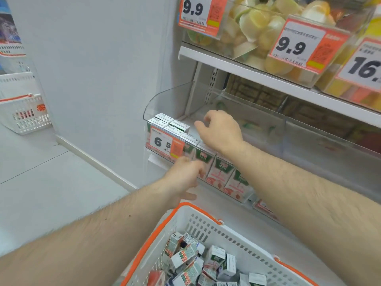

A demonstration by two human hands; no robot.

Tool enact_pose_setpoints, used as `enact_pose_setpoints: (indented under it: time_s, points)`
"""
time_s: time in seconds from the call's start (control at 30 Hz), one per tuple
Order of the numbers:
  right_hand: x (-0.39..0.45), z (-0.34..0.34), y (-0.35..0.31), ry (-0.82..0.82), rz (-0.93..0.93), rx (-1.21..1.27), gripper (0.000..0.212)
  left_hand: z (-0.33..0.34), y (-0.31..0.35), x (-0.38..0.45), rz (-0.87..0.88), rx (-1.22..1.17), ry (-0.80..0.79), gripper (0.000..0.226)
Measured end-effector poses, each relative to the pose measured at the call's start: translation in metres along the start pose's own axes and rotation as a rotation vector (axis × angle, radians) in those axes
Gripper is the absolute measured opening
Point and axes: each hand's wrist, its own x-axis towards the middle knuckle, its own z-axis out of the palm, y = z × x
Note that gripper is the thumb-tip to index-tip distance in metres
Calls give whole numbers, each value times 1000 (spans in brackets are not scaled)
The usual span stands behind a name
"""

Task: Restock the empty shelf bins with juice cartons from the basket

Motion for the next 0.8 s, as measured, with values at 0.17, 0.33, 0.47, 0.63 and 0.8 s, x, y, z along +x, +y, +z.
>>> enact_pose_setpoints:
  time_s: [0.17, 0.33, 0.47, 0.63, 0.8]
  points:
    - [-103, -14, 25, 400, -460, 128, 18, 16, -15, -22, 249, 627, -164, 35]
    - [-190, 5, 63, 265, -355, 206, 19, 34, -43, -31, 349, 1071, -354, 18]
    - [-236, 24, 99, 111, -63, 285, 14, 40, -66, -35, 275, 1239, -418, 31]
    - [-273, 52, 142, -244, 232, 248, 16, 44, -106, -27, 187, 1558, -539, 40]
    - [-308, 92, 178, -675, 327, 221, 13, 47, -150, -12, 44, 1688, -480, 38]
